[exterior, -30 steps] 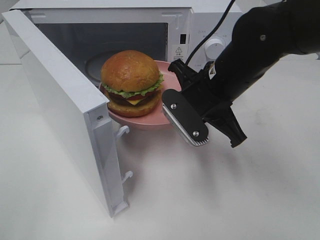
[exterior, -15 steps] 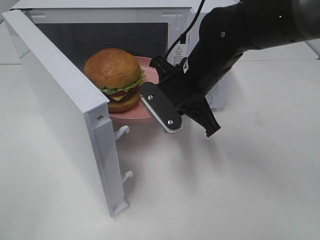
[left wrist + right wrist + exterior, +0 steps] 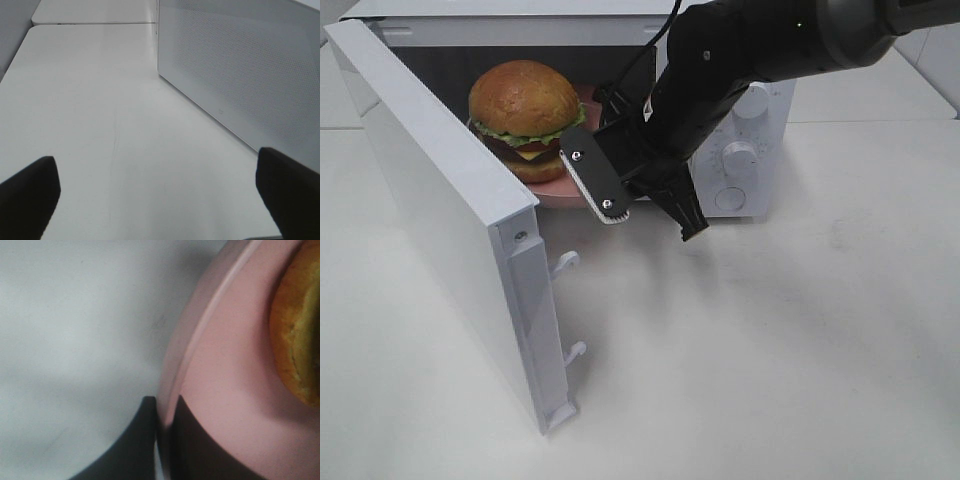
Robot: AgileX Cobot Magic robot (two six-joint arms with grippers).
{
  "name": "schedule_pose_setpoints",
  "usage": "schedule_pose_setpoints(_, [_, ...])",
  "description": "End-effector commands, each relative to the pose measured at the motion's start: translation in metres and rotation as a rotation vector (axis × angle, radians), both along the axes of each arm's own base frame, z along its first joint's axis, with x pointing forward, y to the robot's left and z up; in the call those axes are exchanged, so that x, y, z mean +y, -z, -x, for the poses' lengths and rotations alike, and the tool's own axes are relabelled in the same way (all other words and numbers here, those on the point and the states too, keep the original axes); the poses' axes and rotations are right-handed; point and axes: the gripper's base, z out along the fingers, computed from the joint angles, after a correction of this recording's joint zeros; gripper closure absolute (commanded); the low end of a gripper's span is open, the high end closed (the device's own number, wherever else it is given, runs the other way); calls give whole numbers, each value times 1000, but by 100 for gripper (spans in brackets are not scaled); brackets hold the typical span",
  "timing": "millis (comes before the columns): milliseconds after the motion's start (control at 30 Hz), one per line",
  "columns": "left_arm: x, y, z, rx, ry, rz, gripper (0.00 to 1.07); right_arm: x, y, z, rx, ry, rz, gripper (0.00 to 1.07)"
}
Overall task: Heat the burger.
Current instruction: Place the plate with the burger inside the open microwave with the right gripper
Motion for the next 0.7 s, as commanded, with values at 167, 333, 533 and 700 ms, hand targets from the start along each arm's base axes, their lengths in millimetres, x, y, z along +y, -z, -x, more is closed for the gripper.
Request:
schedule_pose_setpoints(167, [-1,-1,2,-25,0,5,7,0,-8,-20,-37,84,-28,107])
schedule_pose_setpoints(333, [-1,-1,2,-25,0,5,7,7,-5,-33,-36,123,-36,107])
schedule_pose_setpoints(533, [-1,-1,2,-25,0,5,7,12,-1,-41,-18,148,-31,107])
schedule_pose_setpoints(700, [-1,-1,2,-25,0,5,7,19,4,-50,-4,171,-32,107])
